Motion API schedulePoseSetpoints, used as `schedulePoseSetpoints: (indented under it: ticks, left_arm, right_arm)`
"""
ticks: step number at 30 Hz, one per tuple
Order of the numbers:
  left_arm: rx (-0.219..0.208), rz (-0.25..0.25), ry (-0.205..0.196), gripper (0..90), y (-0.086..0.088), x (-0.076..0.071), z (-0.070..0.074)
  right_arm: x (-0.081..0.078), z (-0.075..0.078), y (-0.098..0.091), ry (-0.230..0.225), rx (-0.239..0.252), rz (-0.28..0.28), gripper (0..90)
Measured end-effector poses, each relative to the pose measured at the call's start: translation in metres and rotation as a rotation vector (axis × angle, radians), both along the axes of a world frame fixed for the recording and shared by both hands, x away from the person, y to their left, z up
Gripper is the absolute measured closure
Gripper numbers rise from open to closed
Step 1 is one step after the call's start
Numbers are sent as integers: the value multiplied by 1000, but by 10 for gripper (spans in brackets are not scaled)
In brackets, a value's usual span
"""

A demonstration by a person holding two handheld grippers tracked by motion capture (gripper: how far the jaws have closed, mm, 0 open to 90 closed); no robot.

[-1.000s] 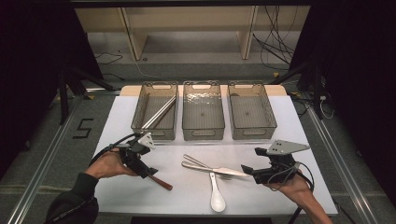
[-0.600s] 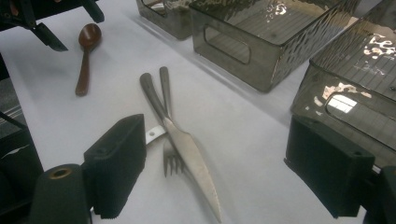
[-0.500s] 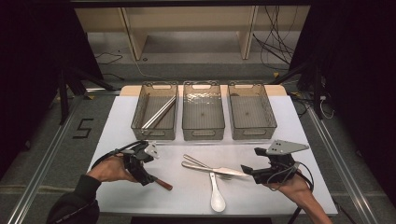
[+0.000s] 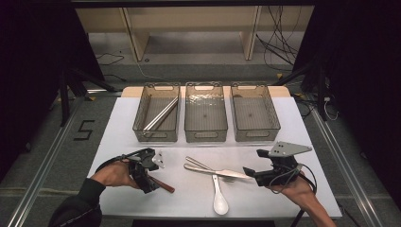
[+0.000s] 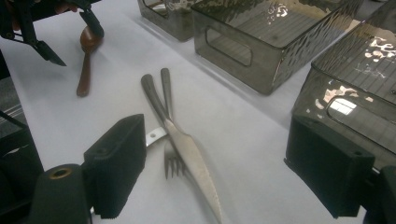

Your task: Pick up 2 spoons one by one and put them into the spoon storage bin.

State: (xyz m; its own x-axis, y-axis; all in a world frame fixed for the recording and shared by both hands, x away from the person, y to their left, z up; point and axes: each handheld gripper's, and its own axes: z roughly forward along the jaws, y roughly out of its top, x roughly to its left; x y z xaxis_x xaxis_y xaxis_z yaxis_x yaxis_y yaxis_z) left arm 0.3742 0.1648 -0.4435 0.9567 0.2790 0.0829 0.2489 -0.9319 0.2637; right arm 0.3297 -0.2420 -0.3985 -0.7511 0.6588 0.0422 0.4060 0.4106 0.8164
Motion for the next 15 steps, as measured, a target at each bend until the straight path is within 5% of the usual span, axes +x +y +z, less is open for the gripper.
schedulePoseSetpoints:
  ticks: [15]
  left_arm:
    - [63, -30, 34, 359, -1, 5, -13]
  right_arm:
    - [0, 0, 2, -1, -9, 7, 213]
